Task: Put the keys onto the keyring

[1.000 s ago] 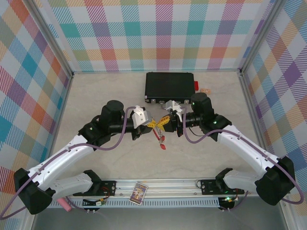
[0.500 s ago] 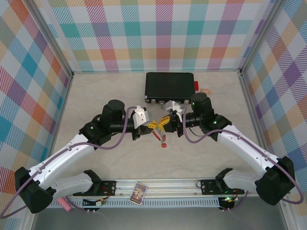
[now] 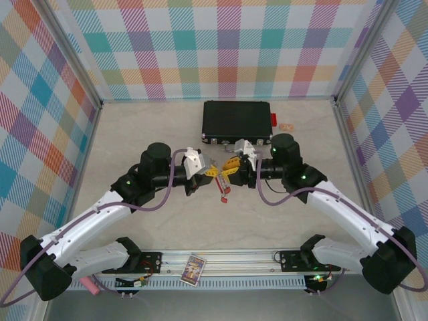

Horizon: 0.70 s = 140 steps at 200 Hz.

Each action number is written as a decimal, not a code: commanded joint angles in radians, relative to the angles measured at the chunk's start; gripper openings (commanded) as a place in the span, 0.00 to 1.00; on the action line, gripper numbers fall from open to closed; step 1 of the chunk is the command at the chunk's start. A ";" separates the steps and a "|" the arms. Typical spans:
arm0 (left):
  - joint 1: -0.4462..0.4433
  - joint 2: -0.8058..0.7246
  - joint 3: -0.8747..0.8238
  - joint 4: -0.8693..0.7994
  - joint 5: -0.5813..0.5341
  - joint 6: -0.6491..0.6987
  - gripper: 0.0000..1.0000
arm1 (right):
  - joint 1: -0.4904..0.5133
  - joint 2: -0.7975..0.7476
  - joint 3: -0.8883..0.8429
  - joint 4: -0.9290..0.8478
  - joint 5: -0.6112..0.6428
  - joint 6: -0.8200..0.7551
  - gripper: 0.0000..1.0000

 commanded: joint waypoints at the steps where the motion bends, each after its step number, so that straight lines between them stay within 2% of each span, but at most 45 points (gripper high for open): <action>1: 0.008 -0.035 -0.037 0.177 0.010 -0.098 0.00 | -0.008 -0.070 -0.050 0.114 0.096 0.070 0.29; 8: 0.007 -0.039 -0.047 0.212 0.008 -0.125 0.00 | -0.011 -0.091 -0.064 0.133 0.108 0.089 0.32; 48: 0.007 -0.071 -0.111 0.439 -0.004 -0.269 0.00 | -0.029 -0.161 -0.112 0.195 0.095 0.160 0.35; 96: 0.006 -0.063 -0.170 0.725 -0.018 -0.418 0.00 | -0.036 -0.164 -0.105 0.258 0.054 0.230 0.39; 120: 0.005 -0.040 -0.197 0.873 -0.045 -0.485 0.00 | -0.036 -0.163 -0.106 0.305 0.051 0.264 0.46; 140: 0.004 -0.018 -0.198 0.927 -0.042 -0.516 0.00 | -0.037 -0.152 -0.100 0.334 0.043 0.286 0.49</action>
